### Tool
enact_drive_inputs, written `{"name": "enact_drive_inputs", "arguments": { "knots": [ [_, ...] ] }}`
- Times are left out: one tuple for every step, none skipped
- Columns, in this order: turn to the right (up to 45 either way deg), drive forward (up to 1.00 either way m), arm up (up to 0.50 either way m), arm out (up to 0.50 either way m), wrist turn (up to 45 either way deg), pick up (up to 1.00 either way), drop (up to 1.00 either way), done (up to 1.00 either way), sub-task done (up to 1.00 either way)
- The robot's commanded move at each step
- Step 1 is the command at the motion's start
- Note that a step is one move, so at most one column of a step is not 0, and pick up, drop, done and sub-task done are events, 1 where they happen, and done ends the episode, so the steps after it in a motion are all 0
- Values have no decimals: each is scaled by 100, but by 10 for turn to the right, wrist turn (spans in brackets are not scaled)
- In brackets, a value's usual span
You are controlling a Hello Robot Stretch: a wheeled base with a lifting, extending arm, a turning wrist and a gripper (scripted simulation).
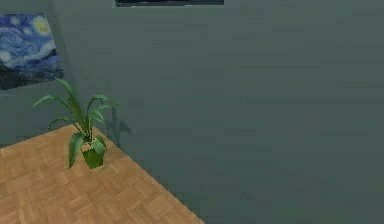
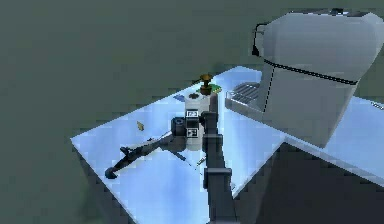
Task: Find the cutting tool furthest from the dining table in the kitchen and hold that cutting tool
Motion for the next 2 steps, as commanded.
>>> {"name": "enact_drive_inputs", "arguments": {
  "knots": [
    [0,0,10,0,0,0,0,0,0],
    [0,0,0,0,0,0,0,100,0]
  ]
}}
